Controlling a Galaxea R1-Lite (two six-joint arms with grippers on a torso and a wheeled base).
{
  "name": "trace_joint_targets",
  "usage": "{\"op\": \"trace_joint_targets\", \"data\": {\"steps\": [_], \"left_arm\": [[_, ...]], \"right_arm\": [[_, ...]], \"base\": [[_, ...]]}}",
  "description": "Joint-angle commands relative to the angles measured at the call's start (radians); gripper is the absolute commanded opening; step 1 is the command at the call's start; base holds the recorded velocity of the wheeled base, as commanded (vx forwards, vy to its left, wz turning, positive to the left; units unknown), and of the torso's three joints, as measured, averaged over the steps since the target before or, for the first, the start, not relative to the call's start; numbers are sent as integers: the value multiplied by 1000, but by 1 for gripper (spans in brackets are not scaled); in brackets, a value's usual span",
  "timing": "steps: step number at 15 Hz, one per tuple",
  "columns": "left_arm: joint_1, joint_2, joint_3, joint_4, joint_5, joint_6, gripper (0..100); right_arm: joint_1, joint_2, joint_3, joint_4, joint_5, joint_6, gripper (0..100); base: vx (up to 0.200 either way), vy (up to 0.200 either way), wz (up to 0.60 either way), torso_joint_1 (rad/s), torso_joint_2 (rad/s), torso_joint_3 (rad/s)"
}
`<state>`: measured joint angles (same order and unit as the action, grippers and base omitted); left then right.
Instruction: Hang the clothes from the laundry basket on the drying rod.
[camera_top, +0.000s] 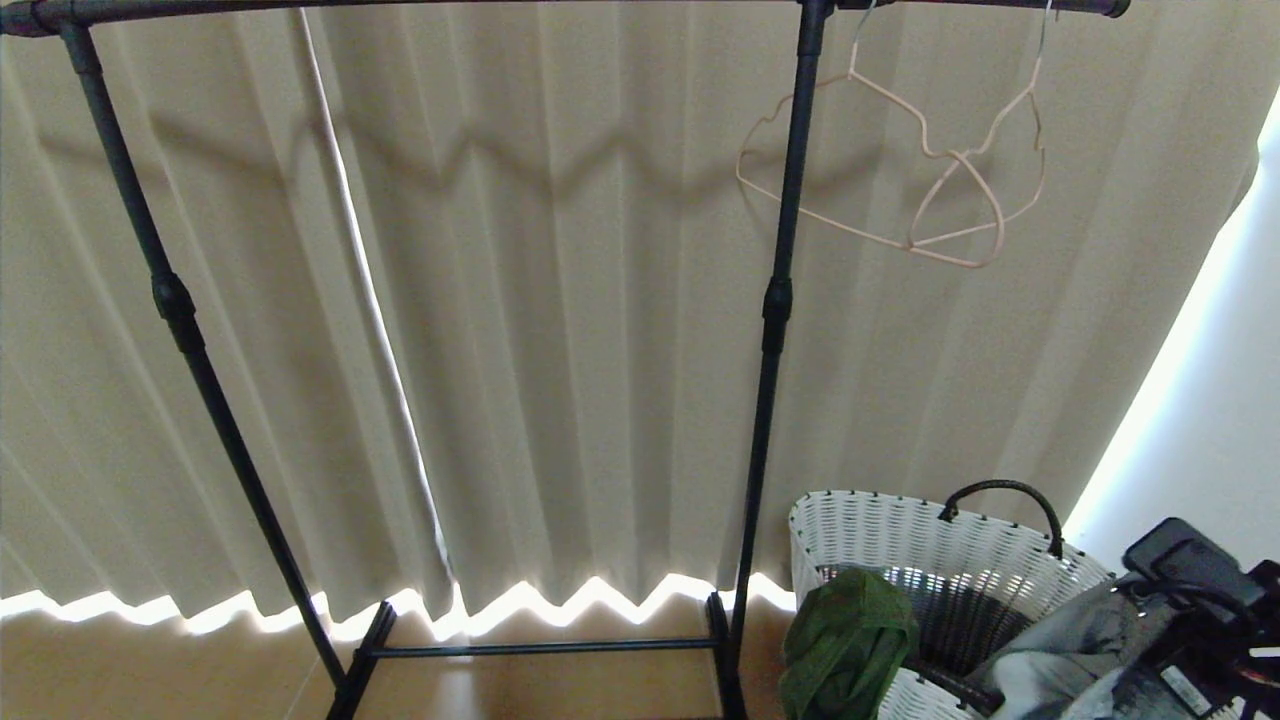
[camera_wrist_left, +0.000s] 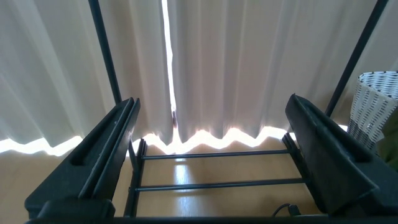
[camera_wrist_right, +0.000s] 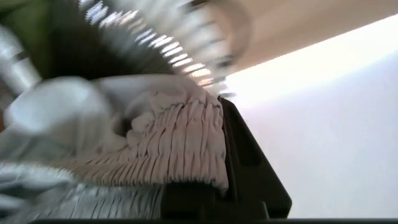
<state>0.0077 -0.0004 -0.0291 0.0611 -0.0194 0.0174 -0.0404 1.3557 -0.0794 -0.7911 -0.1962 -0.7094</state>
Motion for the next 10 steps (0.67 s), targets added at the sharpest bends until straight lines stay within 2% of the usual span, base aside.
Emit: {"op": "trace_joint_targets", "data": {"steps": [1, 5, 8, 9, 10], "left_arm": [[0, 0, 0, 0, -1, -1, 100], [0, 0, 0, 0, -1, -1, 100], [0, 0, 0, 0, -1, -1, 100], [0, 0, 0, 0, -2, 2, 100], [0, 0, 0, 0, -2, 12, 100]], "right_arm": [[-67, -239, -14, 9, 7, -12, 0], [-67, -399, -186, 296, 44, 16, 0], [-67, -489, -329, 628, 126, 110, 0], [-67, -515, -350, 730, 169, 166, 0], [-67, -520, -350, 762, 207, 212, 0]], "base": [[0, 0, 0, 0, 0, 0], [0, 0, 0, 0, 0, 0], [0, 0, 0, 0, 0, 0], [0, 0, 0, 0, 0, 0], [-200, 0, 0, 2, 7, 7]]}}
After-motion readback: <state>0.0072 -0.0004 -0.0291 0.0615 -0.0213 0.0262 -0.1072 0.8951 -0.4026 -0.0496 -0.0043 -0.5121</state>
